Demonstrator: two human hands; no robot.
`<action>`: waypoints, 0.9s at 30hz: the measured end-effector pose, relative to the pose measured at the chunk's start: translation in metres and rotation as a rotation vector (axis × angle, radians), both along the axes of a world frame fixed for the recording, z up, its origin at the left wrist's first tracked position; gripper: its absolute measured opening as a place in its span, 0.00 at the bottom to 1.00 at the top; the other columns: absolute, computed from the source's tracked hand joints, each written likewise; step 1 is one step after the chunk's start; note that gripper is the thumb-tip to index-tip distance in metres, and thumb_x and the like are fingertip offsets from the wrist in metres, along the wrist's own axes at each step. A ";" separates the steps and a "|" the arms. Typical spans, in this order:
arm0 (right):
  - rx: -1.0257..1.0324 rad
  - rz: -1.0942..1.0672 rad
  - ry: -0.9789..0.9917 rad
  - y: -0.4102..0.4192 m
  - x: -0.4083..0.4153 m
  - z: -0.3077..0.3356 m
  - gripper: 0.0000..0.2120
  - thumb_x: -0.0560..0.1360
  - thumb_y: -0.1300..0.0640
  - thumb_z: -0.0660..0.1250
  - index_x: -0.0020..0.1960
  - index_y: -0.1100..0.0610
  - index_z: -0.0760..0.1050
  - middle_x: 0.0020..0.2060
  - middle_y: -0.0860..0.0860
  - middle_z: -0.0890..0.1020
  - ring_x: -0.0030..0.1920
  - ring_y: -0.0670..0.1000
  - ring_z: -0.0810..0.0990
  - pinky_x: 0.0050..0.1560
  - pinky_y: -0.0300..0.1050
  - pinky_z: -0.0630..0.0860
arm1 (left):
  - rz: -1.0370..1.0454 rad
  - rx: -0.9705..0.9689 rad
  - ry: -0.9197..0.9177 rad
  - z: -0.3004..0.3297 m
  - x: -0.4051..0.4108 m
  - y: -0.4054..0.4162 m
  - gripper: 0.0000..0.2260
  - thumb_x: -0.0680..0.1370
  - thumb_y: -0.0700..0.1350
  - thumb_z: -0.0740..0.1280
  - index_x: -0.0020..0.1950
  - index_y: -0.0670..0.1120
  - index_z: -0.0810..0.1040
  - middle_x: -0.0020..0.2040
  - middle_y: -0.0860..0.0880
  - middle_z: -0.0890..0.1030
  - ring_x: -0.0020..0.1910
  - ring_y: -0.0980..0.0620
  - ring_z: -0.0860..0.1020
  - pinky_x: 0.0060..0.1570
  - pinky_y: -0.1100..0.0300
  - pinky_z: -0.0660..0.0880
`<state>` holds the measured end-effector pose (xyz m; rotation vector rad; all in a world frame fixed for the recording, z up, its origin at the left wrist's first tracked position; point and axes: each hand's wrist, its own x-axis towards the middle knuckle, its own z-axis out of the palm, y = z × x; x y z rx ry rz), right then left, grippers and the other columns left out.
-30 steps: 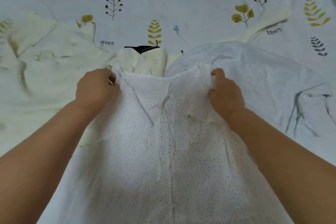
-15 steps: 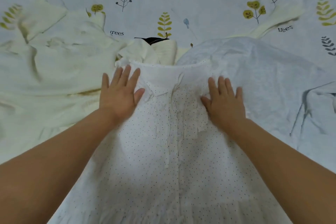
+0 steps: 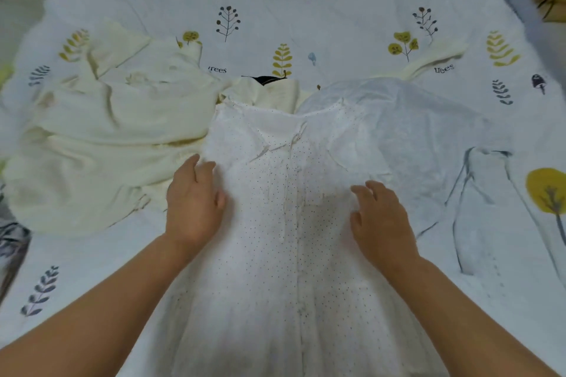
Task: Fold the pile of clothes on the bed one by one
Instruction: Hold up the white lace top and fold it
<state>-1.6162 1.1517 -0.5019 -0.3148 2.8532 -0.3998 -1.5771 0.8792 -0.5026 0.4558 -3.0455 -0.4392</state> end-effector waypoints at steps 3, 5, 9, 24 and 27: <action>0.081 -0.046 -0.122 0.017 0.042 -0.002 0.24 0.80 0.56 0.55 0.74 0.54 0.57 0.74 0.56 0.57 0.73 0.55 0.56 0.71 0.49 0.57 | 0.172 0.019 -0.150 -0.006 0.039 -0.006 0.26 0.72 0.38 0.68 0.68 0.35 0.66 0.69 0.31 0.63 0.67 0.32 0.63 0.62 0.38 0.64; 0.153 -0.035 -0.192 0.029 0.064 -0.007 0.25 0.81 0.54 0.52 0.76 0.52 0.51 0.76 0.55 0.50 0.75 0.54 0.51 0.73 0.48 0.52 | 0.294 0.046 -0.274 -0.011 0.061 -0.008 0.28 0.73 0.41 0.67 0.70 0.37 0.62 0.71 0.33 0.60 0.68 0.33 0.62 0.62 0.39 0.64; 0.247 -0.046 -0.284 0.049 0.096 -0.013 0.24 0.82 0.53 0.48 0.77 0.51 0.48 0.76 0.56 0.47 0.76 0.55 0.48 0.75 0.49 0.51 | 0.529 0.120 -0.394 -0.021 0.090 -0.004 0.19 0.75 0.39 0.62 0.65 0.36 0.65 0.62 0.34 0.69 0.60 0.33 0.69 0.58 0.39 0.66; 0.131 -0.595 -0.330 0.089 0.099 -0.005 0.14 0.77 0.62 0.56 0.61 0.59 0.70 0.47 0.54 0.78 0.42 0.53 0.75 0.44 0.45 0.70 | 0.229 0.035 -0.274 0.023 0.118 -0.007 0.09 0.75 0.40 0.64 0.54 0.39 0.75 0.39 0.43 0.78 0.34 0.47 0.70 0.32 0.58 0.64; 0.054 -0.582 -0.242 0.085 0.099 0.006 0.10 0.75 0.65 0.57 0.53 0.59 0.74 0.34 0.49 0.72 0.34 0.50 0.70 0.34 0.42 0.65 | 0.143 0.030 -0.262 0.037 0.111 0.017 0.14 0.75 0.39 0.62 0.61 0.42 0.73 0.43 0.44 0.79 0.36 0.49 0.70 0.35 0.58 0.64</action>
